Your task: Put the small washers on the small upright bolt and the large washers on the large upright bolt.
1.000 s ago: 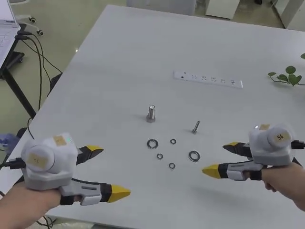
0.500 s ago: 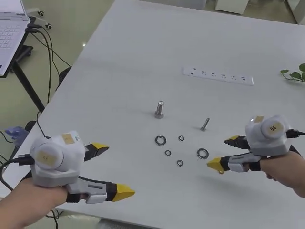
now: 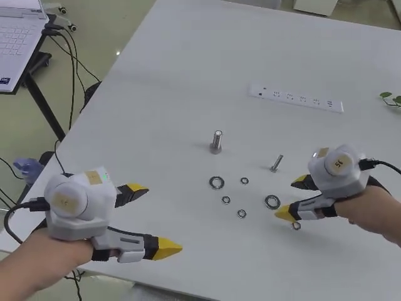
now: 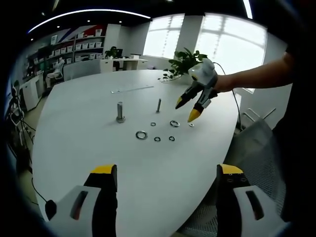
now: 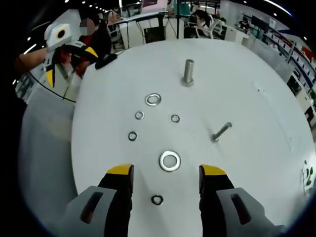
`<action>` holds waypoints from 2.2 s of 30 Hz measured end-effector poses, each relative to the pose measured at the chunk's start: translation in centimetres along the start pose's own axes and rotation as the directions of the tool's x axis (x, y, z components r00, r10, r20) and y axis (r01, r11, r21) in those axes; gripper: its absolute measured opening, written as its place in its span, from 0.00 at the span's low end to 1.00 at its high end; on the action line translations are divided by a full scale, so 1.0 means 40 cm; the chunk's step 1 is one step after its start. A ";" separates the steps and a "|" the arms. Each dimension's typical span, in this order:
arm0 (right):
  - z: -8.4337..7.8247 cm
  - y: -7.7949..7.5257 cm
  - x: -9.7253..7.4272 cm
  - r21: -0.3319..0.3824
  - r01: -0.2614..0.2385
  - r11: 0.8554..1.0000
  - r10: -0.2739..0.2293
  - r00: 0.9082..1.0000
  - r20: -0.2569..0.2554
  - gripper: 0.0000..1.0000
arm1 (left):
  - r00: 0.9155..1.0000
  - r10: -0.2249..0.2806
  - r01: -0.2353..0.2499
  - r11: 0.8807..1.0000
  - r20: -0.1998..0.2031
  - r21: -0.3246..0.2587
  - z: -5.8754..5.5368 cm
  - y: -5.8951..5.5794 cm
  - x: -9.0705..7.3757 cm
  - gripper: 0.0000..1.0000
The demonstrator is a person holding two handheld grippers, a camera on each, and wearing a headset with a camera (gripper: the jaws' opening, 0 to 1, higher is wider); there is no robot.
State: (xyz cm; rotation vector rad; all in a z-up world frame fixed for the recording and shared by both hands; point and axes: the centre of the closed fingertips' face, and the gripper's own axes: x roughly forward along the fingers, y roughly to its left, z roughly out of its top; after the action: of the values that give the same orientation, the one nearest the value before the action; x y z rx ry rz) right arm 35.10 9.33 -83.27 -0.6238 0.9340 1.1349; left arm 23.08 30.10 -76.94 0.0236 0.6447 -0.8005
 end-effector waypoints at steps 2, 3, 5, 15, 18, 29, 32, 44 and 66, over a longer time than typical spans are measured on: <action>0.001 -0.001 0.008 -0.001 -0.016 1.000 0.016 1.000 -0.009 0.53 | 1.000 0.001 -0.001 1.000 -0.003 -0.004 -0.004 0.001 0.003 0.82; 0.001 -0.001 0.011 -0.009 -0.015 1.000 0.015 1.000 -0.015 0.53 | 1.000 0.004 -0.004 1.000 -0.004 -0.003 -0.005 0.003 0.004 0.82; -0.001 -0.002 0.019 -0.024 -0.020 1.000 0.019 0.999 -0.033 0.52 | 1.000 0.006 -0.006 1.000 -0.007 -0.003 -0.010 0.007 0.005 0.82; -0.013 -0.005 0.058 -0.132 -0.044 0.990 0.026 0.991 -0.132 0.47 | 1.000 -0.004 0.004 1.000 -0.020 0.016 -0.023 0.012 0.004 0.82; -0.007 -0.005 0.066 -0.137 -0.052 0.989 0.034 0.990 -0.134 0.46 | 1.000 -0.003 0.003 1.000 -0.021 0.012 -0.025 0.014 0.005 0.82; -0.021 -0.005 0.085 -0.216 -0.082 0.973 0.036 0.977 -0.209 0.41 | 1.000 0.000 0.000 1.000 -0.016 0.010 -0.026 0.012 0.000 0.80; -0.031 -0.005 0.096 -0.238 -0.098 0.966 0.041 0.972 -0.233 0.40 | 1.000 -0.003 0.003 1.000 -0.022 0.004 -0.030 0.007 0.003 0.80; -0.042 -0.024 0.114 -0.249 -0.105 0.963 0.040 0.966 -0.254 0.35 | 1.000 -0.004 0.004 1.000 -0.011 -0.003 -0.035 -0.017 0.006 0.78; -0.042 -0.028 0.116 -0.272 -0.083 0.959 -0.018 0.938 -0.346 0.22 | 1.000 -0.001 0.001 1.000 0.007 -0.022 -0.043 -0.038 -0.006 0.69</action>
State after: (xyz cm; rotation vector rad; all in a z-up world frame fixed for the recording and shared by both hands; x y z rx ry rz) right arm 36.26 9.80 -88.18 -1.0719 1.0909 1.2226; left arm 21.01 29.61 -77.86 0.0008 0.6471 -0.7940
